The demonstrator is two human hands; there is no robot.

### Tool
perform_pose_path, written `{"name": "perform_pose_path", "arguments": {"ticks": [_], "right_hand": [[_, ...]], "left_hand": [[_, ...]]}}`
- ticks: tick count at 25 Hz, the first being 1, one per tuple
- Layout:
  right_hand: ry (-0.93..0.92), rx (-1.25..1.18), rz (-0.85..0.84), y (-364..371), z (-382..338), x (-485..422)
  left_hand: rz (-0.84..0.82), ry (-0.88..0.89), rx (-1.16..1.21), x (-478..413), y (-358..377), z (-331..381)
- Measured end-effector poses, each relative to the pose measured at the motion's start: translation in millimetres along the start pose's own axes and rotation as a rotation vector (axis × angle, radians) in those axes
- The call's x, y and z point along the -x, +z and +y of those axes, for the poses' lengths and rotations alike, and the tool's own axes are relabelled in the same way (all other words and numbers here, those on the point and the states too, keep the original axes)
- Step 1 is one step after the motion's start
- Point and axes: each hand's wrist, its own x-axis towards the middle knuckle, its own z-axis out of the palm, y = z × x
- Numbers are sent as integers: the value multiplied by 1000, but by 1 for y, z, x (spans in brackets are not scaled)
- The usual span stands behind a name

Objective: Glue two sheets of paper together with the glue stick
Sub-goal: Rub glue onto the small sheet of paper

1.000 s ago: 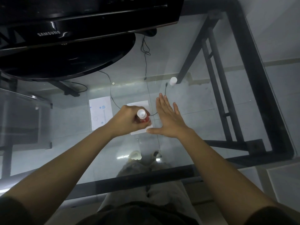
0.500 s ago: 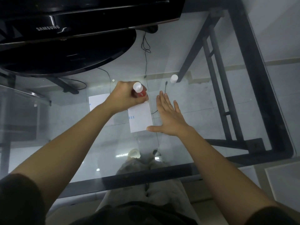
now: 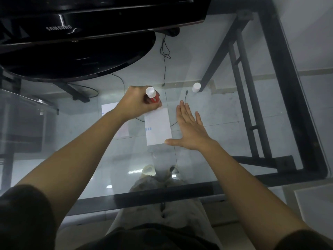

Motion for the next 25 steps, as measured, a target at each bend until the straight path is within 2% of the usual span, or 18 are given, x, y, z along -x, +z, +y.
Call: {"name": "perform_pose_path", "arguments": {"ticks": [2, 6, 8, 16, 18, 20, 24, 25], "right_hand": [[-4, -6, 1, 0, 1, 0], [-6, 0, 5, 1, 2, 0], [-3, 12, 3, 1, 2, -1], [-11, -1, 11, 5, 4, -3], [-13, -10, 25, 5, 4, -2], [-43, -24, 51, 4, 3, -1], [-146, 53, 96, 3, -1, 2], [-146, 57, 101, 3, -2, 3]], "left_hand": [[7, 0, 66, 15, 0, 1], [-145, 128, 86, 74, 13, 6], [-182, 120, 73, 81, 14, 3], [56, -95, -2, 27, -23, -17], [47, -112, 173, 37, -22, -15], [42, -211, 432, 58, -8, -12], [221, -497, 1215, 92, 26, -6], [273, -542, 1352, 94, 31, -5]]}}
